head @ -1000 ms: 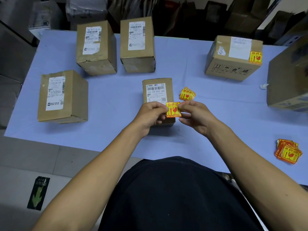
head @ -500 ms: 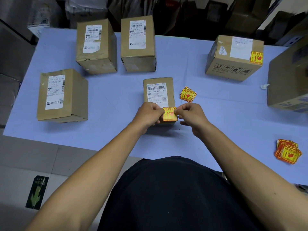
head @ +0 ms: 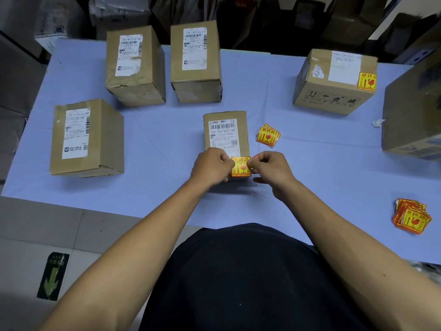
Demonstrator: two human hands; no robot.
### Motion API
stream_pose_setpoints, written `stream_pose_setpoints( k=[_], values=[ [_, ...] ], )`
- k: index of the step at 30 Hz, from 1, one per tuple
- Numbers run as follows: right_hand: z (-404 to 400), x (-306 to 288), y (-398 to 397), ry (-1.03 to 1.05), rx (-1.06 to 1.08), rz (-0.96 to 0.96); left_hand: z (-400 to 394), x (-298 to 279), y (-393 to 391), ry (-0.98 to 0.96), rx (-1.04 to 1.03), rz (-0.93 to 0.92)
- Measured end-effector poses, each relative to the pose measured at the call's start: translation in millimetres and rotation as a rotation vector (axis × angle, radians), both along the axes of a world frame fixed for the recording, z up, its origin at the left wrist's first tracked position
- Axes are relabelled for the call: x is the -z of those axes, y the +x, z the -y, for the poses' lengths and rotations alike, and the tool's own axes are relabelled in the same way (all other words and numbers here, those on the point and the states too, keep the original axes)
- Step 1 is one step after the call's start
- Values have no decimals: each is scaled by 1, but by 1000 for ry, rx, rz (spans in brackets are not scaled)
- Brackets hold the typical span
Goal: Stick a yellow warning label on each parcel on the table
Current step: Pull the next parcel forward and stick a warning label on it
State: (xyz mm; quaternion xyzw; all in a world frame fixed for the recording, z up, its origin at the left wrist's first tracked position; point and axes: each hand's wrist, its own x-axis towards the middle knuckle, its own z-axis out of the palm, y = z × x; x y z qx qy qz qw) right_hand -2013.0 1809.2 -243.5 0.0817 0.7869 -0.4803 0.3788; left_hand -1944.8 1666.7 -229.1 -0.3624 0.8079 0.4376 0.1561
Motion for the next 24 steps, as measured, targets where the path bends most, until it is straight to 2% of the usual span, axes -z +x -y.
stream_pose_setpoints(
  k=[14,16,21,24],
  values=[
    [-2,6,-1,29,-54,-50,-4,6,-3,-166,118,24],
    [-5,11,0,40,-82,-60,-6,5,-3,-234,161,26],
    [-6,18,0,79,-186,-169,0,-2,5,-565,315,-11],
    [7,18,0,88,-259,-201,12,10,13,-587,308,-125]
  ],
)
